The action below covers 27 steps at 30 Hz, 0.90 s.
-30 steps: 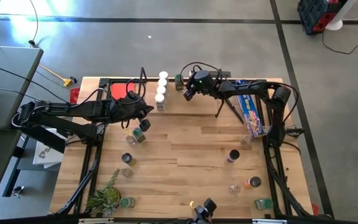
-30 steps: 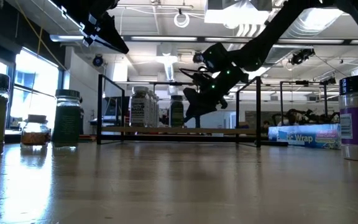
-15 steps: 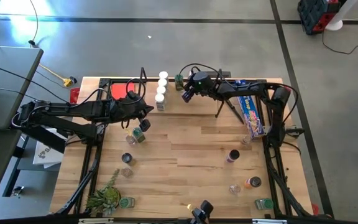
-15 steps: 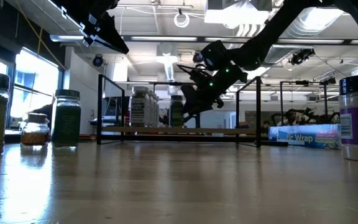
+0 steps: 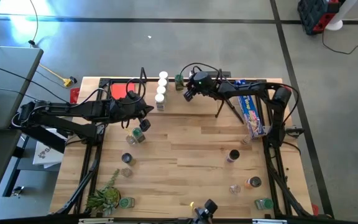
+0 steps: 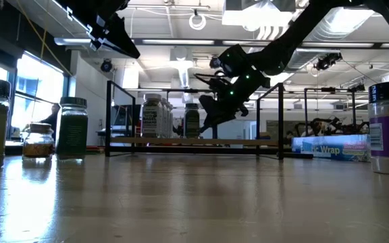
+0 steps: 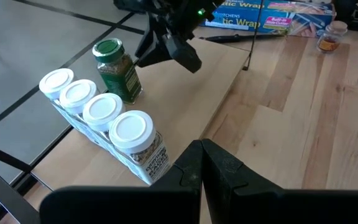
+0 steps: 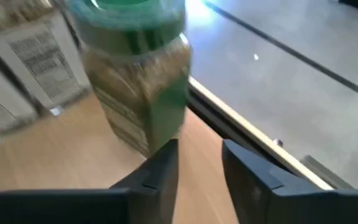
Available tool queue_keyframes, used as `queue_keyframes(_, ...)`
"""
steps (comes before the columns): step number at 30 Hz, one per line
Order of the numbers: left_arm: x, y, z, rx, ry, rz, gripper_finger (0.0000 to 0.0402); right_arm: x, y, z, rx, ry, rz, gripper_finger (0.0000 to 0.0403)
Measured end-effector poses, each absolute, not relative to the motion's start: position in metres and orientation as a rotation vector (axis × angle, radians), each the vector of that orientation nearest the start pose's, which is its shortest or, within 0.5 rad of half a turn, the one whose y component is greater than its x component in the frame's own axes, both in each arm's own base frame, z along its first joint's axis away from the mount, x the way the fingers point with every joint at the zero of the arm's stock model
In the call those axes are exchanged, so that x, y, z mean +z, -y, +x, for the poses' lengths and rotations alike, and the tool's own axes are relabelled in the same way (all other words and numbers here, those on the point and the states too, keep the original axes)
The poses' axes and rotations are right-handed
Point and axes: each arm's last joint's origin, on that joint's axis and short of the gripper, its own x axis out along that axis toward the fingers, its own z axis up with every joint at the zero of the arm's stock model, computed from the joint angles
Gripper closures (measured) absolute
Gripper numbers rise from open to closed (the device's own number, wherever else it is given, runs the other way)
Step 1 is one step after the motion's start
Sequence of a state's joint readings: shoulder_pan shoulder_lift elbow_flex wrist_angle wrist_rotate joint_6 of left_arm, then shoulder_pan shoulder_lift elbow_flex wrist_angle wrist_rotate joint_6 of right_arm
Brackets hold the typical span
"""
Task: Shelf spices
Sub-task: Put the top right green seasoning bottle on the shelf
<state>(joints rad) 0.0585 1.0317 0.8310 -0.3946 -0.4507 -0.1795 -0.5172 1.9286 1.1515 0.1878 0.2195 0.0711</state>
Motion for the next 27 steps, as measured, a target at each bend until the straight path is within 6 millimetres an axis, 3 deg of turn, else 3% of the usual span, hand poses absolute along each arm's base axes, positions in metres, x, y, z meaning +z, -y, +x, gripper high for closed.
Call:
queue_keyframes(6, 0.2875, -0.0251, 0.2131, 0.545, -0.543, -0.053, 0.0401, 0.1701, 0.2094, 0.3542, -0.737, -0.53, 0.159, 0.0355)
queue_keyframes(11, 0.2874, -0.0251, 0.2131, 0.545, -0.542, -0.054, 0.0401, 0.1701, 0.2085, 0.3551, -0.692, -0.526, 0.172, 0.0384)
queue_keyframes(27, 0.2874, -0.0251, 0.2131, 0.545, -0.543, -0.054, 0.0401, 0.1735, 0.208, 0.3582, -0.625, -0.482, 0.175, 0.0392)
